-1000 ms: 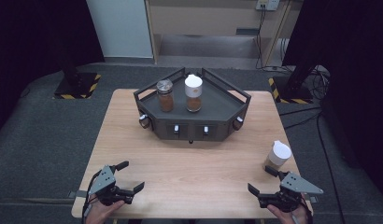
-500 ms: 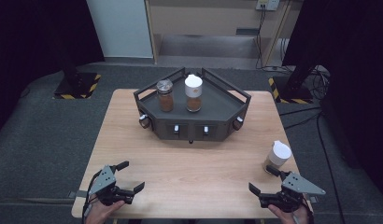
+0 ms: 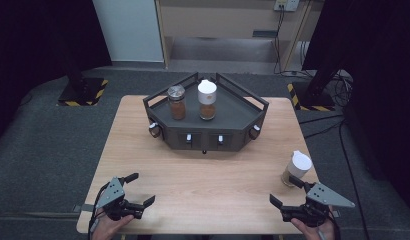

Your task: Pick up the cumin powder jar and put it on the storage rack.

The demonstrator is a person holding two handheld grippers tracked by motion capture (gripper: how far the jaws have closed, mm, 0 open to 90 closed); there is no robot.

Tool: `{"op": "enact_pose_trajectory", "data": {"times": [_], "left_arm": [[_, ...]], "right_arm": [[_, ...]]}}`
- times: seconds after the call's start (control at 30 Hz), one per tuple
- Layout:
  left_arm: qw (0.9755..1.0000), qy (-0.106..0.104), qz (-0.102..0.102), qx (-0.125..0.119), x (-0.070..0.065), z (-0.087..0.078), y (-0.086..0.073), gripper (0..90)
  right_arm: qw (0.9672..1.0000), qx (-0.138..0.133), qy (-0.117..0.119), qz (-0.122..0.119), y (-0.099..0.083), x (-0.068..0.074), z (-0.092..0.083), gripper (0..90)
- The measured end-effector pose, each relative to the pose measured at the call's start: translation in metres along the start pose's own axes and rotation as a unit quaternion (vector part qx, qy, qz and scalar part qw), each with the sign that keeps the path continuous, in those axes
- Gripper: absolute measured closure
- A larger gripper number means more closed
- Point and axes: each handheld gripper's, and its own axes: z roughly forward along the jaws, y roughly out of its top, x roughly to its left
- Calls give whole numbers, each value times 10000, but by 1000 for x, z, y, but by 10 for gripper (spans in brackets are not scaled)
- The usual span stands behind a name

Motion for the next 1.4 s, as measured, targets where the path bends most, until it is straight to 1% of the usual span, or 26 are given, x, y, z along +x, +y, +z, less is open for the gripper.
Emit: {"op": "enact_pose_trajectory", "data": {"times": [0.3,0.53,0.73,0.97,1.07,1.17,1.23,1.3,1.4], "left_arm": [[10000,-6,-1,9,0,0,0,0],[10000,-14,-1,18,0,1,0,0],[10000,-13,-4,18,0,1,0,0],[10000,-17,-3,20,0,1,0,0],[10000,-14,-3,23,0,1,0,0],[10000,-14,-4,24,0,1,1,0],[10000,-15,-3,27,0,1,1,0],[10000,-13,0,26,0,1,1,0],[10000,-10,-1,25,0,1,1,0]], "right_arm": [[9998,7,-202,-62,11,-1,-8,58],[9992,3,-392,-41,18,-8,-10,55],[9983,23,-590,23,20,-16,-9,53],[9966,67,-803,164,20,-25,-9,52],[9957,110,-907,155,20,-27,-8,52],[9949,129,-979,199,19,-31,-7,52],[9947,145,-982,255,19,-34,-5,52],[9941,191,-1039,252,19,-36,-3,52],[9932,240,-1097,318,18,-41,2,52]]}}
